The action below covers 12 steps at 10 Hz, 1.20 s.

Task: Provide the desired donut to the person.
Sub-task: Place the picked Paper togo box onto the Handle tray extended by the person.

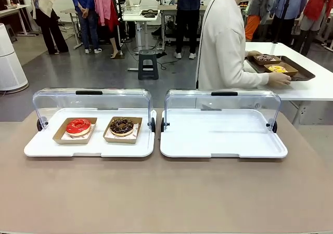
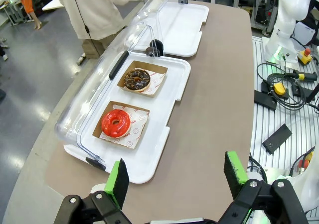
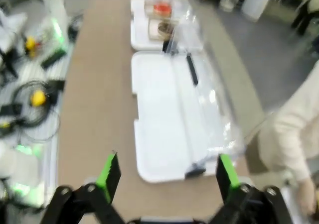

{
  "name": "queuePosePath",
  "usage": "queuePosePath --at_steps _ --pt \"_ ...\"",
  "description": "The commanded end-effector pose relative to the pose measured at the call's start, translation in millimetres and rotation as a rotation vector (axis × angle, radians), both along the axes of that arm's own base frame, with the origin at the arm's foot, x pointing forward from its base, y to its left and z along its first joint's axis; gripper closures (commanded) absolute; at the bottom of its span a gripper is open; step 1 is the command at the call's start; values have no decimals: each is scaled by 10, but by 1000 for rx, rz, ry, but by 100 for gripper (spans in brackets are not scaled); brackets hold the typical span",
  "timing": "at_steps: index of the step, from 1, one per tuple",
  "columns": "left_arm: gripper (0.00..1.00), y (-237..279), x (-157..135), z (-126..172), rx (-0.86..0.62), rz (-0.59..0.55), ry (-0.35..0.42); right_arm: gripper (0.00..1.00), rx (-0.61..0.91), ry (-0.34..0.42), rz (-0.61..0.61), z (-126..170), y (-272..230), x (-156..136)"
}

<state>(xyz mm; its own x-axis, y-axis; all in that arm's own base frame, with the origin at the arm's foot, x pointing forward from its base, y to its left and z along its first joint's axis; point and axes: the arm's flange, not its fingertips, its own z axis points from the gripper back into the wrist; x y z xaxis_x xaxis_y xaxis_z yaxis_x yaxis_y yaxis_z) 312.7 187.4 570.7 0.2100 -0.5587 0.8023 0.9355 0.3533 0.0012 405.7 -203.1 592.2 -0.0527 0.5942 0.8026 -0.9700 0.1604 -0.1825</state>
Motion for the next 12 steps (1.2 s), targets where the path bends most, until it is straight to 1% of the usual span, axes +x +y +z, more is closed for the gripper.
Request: queuePosePath --at_steps 1,2,4,5,6,7,8,9,10,12 --pt "0 -10 5 2 -6 -3 -13 0 140 71 10 -245 -285 28" --pt "0 -10 5 2 -6 -3 -13 0 195 118 -10 -408 -454 -16" --pt "0 -10 5 2 -6 -3 -13 0 233 175 -34 -655 -589 -97" --pt "0 -10 5 2 -6 -3 -13 0 261 190 -20 -734 -599 -141" --pt "0 -10 5 2 -6 -3 -13 0 264 187 -20 -791 -611 -177" --pt "0 -10 5 2 -6 -3 -13 0 266 178 -20 -791 -608 -200" --pt "0 -10 5 2 -6 -3 -13 0 302 132 -28 -723 -539 -194" --pt "0 -10 5 2 -6 -3 -13 0 333 45 -16 -567 -324 -161" --pt "0 -10 5 2 -6 -3 -13 0 261 191 -36 -800 -605 -177" --pt "0 -10 5 2 -6 -3 -13 0 261 191 -36 -800 -605 -177"
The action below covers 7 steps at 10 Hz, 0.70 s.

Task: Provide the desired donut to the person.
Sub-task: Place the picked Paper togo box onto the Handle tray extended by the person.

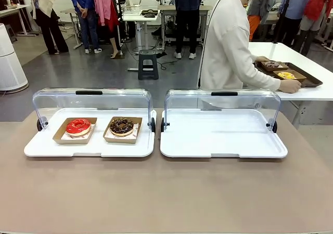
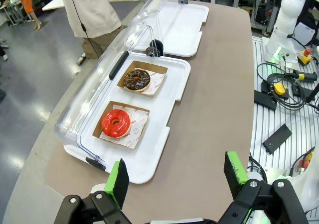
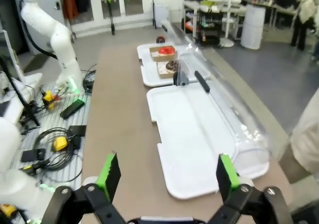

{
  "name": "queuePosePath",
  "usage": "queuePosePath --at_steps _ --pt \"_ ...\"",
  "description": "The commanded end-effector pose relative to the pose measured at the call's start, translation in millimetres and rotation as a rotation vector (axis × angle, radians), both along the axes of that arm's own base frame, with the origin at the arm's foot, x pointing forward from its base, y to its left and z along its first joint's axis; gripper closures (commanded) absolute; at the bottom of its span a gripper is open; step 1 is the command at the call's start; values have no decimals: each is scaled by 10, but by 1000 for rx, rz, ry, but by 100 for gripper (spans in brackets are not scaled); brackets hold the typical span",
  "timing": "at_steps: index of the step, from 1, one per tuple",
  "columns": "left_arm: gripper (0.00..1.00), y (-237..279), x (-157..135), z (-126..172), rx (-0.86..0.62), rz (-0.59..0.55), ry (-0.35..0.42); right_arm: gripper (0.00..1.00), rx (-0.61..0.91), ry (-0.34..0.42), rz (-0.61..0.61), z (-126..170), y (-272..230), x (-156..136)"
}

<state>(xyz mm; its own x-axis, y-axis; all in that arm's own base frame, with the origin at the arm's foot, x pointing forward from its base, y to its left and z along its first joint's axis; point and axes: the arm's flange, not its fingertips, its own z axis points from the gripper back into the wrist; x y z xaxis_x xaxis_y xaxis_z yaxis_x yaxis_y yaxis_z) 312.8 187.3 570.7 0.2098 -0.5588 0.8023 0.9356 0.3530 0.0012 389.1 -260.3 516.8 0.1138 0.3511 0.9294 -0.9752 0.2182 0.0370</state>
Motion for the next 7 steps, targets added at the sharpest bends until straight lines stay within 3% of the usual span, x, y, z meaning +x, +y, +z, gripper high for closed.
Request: queuePosePath --at_steps 1,7 --pt "0 -9 5 2 -6 -3 -13 0 -15 21 7 -45 -33 -11" --pt "0 -9 5 2 -6 -3 -13 0 -15 21 7 -45 -33 -11"
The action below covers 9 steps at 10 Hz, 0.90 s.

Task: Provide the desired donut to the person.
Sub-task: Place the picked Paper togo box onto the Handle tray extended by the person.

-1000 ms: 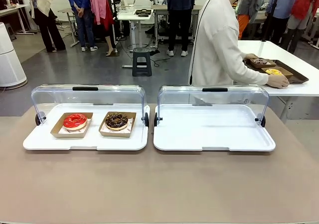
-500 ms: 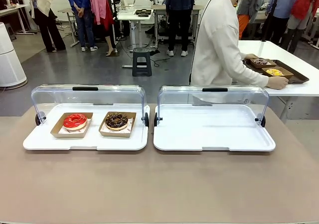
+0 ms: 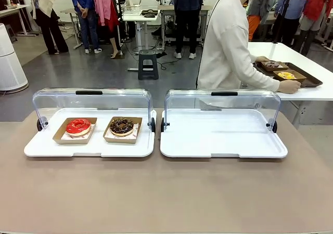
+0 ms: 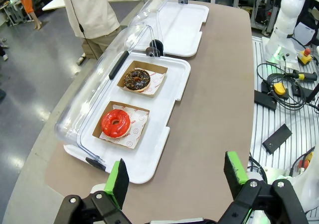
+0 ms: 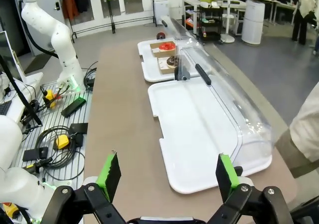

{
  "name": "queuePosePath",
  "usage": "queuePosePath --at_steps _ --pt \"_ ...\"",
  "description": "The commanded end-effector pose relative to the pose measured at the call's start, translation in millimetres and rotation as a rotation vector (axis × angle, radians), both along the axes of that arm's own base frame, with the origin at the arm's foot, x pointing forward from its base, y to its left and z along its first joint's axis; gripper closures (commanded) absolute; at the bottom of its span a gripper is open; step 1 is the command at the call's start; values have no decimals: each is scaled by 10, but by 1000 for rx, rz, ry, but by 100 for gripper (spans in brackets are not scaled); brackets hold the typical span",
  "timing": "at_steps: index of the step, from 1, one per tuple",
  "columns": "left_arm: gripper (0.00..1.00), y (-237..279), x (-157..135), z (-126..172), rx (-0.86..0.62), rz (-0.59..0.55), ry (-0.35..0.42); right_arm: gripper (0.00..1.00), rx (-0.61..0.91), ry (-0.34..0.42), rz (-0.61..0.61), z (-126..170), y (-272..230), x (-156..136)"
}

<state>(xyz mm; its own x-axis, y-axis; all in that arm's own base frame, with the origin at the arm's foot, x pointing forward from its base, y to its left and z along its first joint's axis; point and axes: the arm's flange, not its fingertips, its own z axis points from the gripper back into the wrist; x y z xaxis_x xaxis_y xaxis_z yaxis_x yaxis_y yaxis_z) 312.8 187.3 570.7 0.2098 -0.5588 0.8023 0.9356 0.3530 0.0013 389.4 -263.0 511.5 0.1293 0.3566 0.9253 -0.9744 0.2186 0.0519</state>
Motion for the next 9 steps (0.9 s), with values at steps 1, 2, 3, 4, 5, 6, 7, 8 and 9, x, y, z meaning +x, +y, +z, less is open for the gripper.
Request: queuePosePath --at_steps 1,2,3,4,5,6,7,8,9 --pt "0 -9 5 2 -6 -3 -13 0 -9 4 7 7 -6 -15" --pt "0 -9 5 2 -6 -3 -13 0 -9 4 7 7 -6 -15" --pt "0 -9 5 2 -6 -3 -13 0 -9 4 7 7 -6 -15" --pt "0 -9 5 2 -6 -3 -13 0 -9 4 7 7 -6 -15" --pt "0 -9 5 2 -6 -3 -13 0 -9 4 7 7 -6 -15" --pt "0 -9 5 2 -6 -3 -13 0 -9 4 7 7 -6 -15" --pt "0 -9 5 2 -6 -3 -13 0 -9 4 7 7 -6 -15" --pt "0 -9 5 2 -6 -3 -13 0 -9 4 7 7 -6 -15" --pt "0 -9 5 2 -6 -3 -13 0 -9 4 7 7 -6 -15"
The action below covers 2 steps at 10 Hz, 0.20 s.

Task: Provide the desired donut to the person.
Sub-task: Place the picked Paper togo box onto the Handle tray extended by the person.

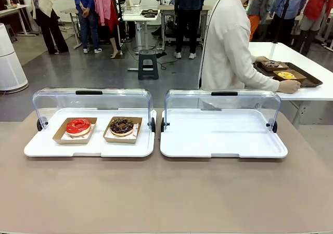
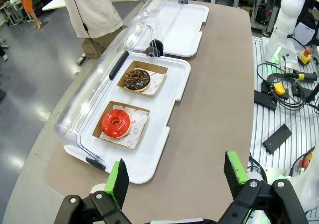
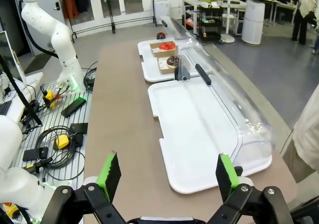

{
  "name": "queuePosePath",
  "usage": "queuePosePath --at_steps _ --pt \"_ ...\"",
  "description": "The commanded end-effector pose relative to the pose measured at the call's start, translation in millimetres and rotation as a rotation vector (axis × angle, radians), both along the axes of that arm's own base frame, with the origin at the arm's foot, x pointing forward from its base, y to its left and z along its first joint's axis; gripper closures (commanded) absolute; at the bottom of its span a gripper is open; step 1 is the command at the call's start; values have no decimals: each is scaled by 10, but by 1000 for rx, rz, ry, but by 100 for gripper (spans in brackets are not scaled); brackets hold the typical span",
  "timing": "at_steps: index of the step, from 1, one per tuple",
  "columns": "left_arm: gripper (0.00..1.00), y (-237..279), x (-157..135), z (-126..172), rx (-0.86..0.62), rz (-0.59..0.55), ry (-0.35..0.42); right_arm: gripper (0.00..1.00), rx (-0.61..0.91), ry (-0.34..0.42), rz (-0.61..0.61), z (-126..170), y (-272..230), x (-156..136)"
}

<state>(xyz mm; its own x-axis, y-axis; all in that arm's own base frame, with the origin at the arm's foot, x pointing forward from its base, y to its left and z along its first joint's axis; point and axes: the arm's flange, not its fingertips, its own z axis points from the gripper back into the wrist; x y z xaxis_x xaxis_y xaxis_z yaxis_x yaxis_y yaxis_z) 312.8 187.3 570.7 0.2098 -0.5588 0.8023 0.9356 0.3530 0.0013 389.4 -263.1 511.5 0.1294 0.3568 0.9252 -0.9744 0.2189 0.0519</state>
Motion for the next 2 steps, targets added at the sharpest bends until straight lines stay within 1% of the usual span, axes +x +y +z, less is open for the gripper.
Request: queuePosePath --at_steps 1,2 --pt "0 -9 5 2 -6 -3 -13 0 -9 4 7 7 -5 -14" --pt "0 -9 5 2 -6 -3 -13 0 -9 4 7 7 -5 -14"
